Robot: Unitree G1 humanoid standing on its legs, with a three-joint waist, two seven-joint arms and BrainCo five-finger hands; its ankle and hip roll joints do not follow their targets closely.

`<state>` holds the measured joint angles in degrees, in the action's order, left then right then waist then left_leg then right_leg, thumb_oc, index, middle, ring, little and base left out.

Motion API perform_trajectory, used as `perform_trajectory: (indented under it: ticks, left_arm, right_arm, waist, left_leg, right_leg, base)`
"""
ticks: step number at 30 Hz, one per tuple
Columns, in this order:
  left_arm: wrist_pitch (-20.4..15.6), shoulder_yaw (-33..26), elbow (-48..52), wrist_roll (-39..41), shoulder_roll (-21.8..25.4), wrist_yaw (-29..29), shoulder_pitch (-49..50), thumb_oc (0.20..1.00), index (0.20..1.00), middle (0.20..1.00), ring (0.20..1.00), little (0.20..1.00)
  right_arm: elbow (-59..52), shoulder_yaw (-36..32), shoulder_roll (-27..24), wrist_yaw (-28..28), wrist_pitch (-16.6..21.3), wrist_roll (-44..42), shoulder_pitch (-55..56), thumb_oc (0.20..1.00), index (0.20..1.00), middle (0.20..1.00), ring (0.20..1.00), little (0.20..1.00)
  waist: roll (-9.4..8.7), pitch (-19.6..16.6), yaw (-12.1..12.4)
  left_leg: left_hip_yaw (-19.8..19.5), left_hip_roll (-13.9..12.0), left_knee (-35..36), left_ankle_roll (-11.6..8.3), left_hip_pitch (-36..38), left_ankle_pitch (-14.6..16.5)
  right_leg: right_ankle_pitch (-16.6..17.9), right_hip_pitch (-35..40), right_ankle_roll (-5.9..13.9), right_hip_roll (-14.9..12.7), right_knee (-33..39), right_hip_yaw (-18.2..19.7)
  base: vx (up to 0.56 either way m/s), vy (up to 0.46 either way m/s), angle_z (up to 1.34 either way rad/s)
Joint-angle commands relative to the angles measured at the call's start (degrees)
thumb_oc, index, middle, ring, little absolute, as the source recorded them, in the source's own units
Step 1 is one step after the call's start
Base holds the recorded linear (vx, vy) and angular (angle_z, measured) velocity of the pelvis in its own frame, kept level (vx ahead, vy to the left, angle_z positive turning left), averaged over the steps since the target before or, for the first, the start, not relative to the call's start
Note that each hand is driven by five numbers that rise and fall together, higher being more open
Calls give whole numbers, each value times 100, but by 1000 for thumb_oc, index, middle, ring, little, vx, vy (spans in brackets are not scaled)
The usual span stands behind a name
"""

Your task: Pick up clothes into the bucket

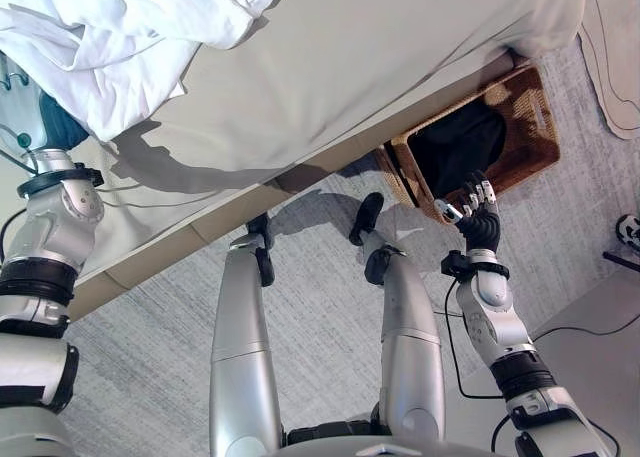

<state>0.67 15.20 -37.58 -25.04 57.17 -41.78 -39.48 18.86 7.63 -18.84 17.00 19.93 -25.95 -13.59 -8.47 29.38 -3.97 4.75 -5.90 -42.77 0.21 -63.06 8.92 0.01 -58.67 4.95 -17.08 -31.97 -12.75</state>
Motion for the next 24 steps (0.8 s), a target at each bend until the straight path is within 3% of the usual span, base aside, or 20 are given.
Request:
perform_trajectory:
  ticks: [1,7,8,9,10,17,24]
  left_arm:
    - [-290,357,91,-712,-9,63,-598,1000,1000,1000,1000,1000]
    - [-345,853,-5,-963,44,645,-747,1000,1000,1000,1000,1000]
    - [-405,923,26,-973,44,746,-790,674,674,674,674,674]
    - [-453,957,55,-953,51,827,-823,464,464,464,464,464]
    - [-506,973,74,-924,53,872,-833,200,200,200,200,200]
    - [-694,845,102,-781,-40,1021,-537,200,200,200,200,200]
    - [-775,529,9,-577,-463,1061,27,200,200,200,200,200]
  right_arm:
    - [-94,-36,-209,-62,360,-146,163,1000,1000,1000,1000,1000]
    - [-56,-118,-241,-100,359,-155,94,1000,1000,1000,1000,1000]
    - [-41,-146,-249,-93,348,-121,82,1000,1000,1000,1000,1000]
    - [-41,-162,-248,-91,335,-104,74,1000,1000,1000,1000,1000]
    - [-35,-164,-243,-101,328,-98,61,1000,1000,1000,1000,1000]
    - [24,-206,-220,-143,285,-55,67,1000,1000,1000,1000,1000]
    - [40,-233,-157,-184,227,-87,161,1000,1000,1000,1000,1000]
  waist:
    - [226,-437,-115]
    - [252,-465,-129]
    - [260,-466,-130]
    - [261,-472,-134]
    - [261,-475,-139]
    - [295,-503,-121]
    - [344,-545,-60]
  left_leg:
    - [-204,-66,312,-222,168,-2]
    - [-180,-64,332,-214,198,-11]
    - [-171,-64,343,-212,207,-11]
    - [-163,-66,348,-213,211,-15]
    - [-158,-62,352,-212,217,-18]
    - [-112,-53,409,-212,306,-43]
    - [-47,-4,769,-227,853,-152]
  right_leg:
    - [-23,264,601,-297,-51,258]
    - [1,298,600,-279,-6,278]
    - [0,295,600,-281,-13,279]
    - [0,294,597,-283,-13,283]
    - [-1,290,596,-280,-19,288]
    - [8,328,591,-284,-8,325]
    - [98,790,610,-310,224,287]
  base:
    - [0,0,0]
    - [0,0,0]
    - [0,0,0]
    - [0,0,0]
    - [0,0,0]
    - [-1,7,-1]
    - [3,-3,-3]
